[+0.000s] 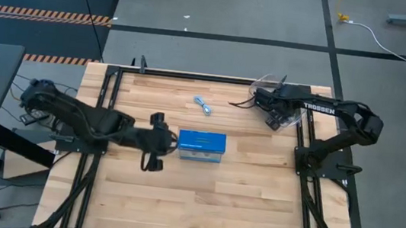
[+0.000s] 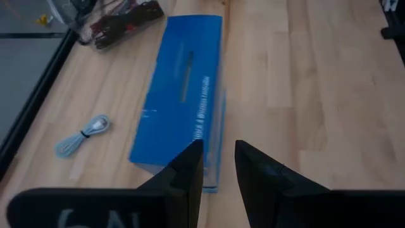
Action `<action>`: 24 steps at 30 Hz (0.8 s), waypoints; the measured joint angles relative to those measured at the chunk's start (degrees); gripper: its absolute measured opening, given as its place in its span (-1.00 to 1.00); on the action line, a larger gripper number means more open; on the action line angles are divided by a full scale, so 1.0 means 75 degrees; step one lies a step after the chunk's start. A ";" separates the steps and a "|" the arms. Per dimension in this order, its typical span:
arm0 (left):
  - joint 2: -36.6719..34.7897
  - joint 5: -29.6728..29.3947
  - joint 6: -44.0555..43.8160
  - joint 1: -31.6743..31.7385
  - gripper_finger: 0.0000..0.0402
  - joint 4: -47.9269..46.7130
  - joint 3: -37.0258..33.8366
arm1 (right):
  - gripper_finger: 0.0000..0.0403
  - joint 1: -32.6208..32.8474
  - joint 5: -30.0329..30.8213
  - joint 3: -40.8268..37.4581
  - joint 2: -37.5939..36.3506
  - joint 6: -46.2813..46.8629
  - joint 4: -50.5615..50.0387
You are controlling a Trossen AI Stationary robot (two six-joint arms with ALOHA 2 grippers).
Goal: Pick and place USB-C Cables
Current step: Put the white charger cable into the container
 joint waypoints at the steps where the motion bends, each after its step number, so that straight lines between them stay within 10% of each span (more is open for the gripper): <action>1: -0.0025 0.0093 0.0091 0.0153 -0.51 -0.0008 0.0000 | -0.15 -0.0074 -0.0018 -0.0071 0.0002 -0.0066 -0.0054; 24: -0.0693 0.2209 0.1966 0.3145 -0.51 -0.0288 0.0000 | -0.15 -0.0626 -0.0818 -0.0136 -0.0035 -0.0616 0.0520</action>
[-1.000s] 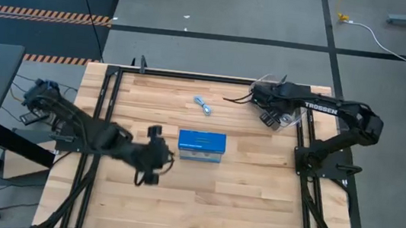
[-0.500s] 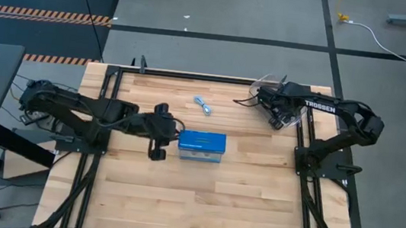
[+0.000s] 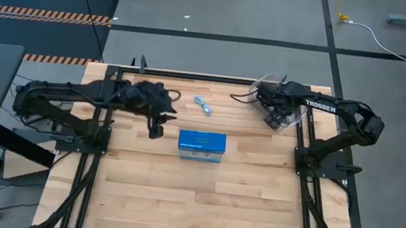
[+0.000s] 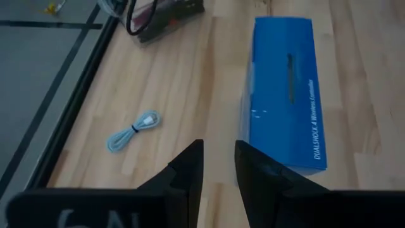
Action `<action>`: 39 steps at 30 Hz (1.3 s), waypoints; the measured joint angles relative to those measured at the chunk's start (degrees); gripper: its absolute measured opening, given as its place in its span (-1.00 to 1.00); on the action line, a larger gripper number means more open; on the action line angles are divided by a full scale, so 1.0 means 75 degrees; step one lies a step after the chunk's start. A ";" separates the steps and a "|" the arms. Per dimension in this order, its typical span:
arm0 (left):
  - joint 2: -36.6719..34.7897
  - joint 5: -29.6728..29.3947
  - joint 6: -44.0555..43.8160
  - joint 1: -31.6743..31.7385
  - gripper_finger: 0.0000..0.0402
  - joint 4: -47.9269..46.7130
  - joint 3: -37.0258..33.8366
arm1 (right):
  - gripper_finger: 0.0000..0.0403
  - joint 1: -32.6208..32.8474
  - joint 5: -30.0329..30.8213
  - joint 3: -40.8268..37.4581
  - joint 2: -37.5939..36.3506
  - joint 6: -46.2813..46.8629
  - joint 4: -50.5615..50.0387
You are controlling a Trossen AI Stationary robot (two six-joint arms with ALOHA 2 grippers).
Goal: Pick and place USB-C Cables
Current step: Put the white charger cable into the container, then put the blue charger cable into the container
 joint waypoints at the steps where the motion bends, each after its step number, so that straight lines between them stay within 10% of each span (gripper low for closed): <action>1: -0.0058 0.0088 0.0013 0.0098 -0.51 -0.0011 0.0000 | -0.15 0.0000 -0.0064 0.0000 0.0000 -0.0075 0.0213; 19: -0.0381 -0.0523 0.1010 0.0665 -0.51 0.0543 -0.0003 | -0.15 0.0249 -0.0912 0.1205 -0.1402 -0.0302 0.0548; 39: 0.1476 0.4655 0.1656 0.4547 -0.51 0.2602 0.0000 | -0.15 0.1249 -0.2736 0.0605 -0.1452 -0.2302 0.4131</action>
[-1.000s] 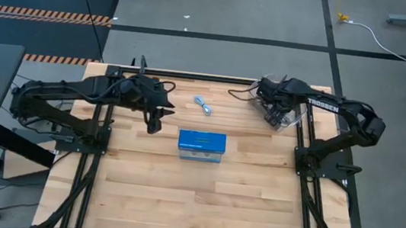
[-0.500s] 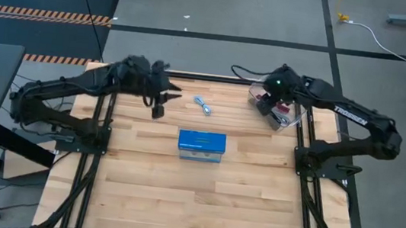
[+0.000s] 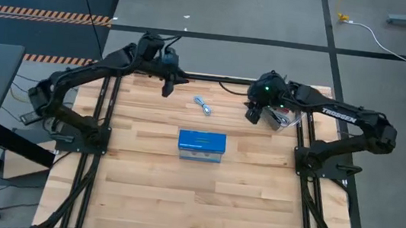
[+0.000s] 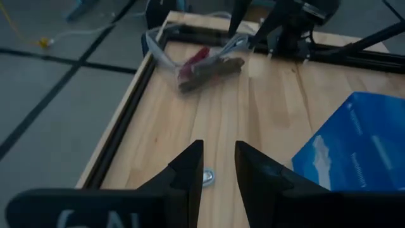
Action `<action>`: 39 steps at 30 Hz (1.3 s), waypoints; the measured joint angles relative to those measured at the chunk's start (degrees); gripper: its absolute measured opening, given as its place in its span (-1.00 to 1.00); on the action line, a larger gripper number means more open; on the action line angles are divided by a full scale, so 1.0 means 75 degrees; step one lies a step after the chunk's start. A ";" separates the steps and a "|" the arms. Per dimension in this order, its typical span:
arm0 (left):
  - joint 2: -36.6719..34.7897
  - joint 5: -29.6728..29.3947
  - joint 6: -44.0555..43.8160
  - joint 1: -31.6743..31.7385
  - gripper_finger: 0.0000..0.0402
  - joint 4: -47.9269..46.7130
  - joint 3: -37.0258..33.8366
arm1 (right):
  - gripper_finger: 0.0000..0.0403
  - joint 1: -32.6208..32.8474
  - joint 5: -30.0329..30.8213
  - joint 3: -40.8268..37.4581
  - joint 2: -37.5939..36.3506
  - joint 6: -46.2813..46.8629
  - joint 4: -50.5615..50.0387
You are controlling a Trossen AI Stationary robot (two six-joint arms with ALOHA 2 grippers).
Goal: Pick and place USB-C Cables
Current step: Put the blue charger cable into the container
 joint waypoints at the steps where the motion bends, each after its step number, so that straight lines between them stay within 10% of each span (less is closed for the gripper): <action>1: 0.0082 0.0037 0.0013 0.0055 -0.51 -0.0001 0.0000 | -0.15 -0.0013 0.0000 -0.0021 0.0083 -0.0073 0.0129; 15: 0.1186 0.1621 0.2273 0.0259 -0.51 -0.1276 -0.0003 | -0.15 -0.0802 -0.0610 -0.0055 0.1027 -0.0399 0.1632; 39: 0.2350 0.0521 0.3584 0.0684 -0.53 -0.1233 0.0000 | -0.15 -0.1299 -0.1445 -0.0056 0.1157 0.0809 0.4227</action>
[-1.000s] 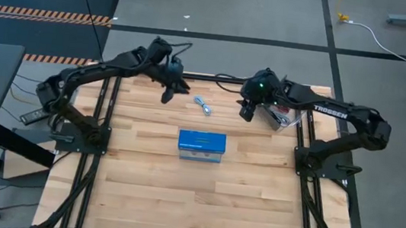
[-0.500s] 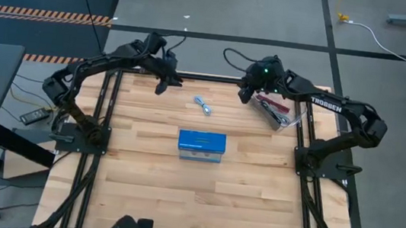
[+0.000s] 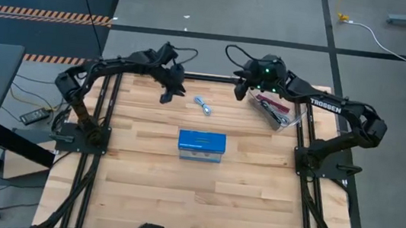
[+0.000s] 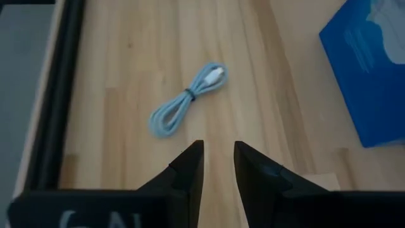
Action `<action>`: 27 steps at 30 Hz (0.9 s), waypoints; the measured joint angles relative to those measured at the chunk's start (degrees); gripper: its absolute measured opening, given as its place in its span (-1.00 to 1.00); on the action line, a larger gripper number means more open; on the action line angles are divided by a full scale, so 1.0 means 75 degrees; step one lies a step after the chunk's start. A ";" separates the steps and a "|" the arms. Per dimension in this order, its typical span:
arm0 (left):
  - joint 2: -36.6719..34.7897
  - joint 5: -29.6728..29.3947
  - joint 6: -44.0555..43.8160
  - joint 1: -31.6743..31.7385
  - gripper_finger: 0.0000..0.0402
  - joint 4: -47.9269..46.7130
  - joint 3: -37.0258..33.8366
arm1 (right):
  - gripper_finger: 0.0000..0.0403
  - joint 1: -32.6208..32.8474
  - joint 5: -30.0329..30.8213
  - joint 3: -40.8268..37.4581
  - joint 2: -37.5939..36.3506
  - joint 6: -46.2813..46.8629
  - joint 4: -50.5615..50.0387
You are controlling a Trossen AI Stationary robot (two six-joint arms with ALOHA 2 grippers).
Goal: Pick and place USB-C Cables
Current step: Put the blue charger cable into the container
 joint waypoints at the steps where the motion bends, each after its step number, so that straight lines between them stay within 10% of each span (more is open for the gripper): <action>1: 0.0040 -0.0144 0.0002 -0.0160 -0.54 0.0080 0.0000 | -0.15 0.0062 0.0000 0.0001 0.0000 -0.0068 0.0024; 12: 0.0454 -0.3950 -0.0396 -0.1674 -0.30 -0.0032 0.0020 | -0.15 0.0443 -0.0001 0.0002 0.0000 -0.1398 0.0690; 27: 0.0691 -0.3539 -0.0041 -0.2195 0.11 -0.0530 0.1004 | -0.15 0.0422 -0.0941 0.0002 -0.0002 -0.2049 0.0004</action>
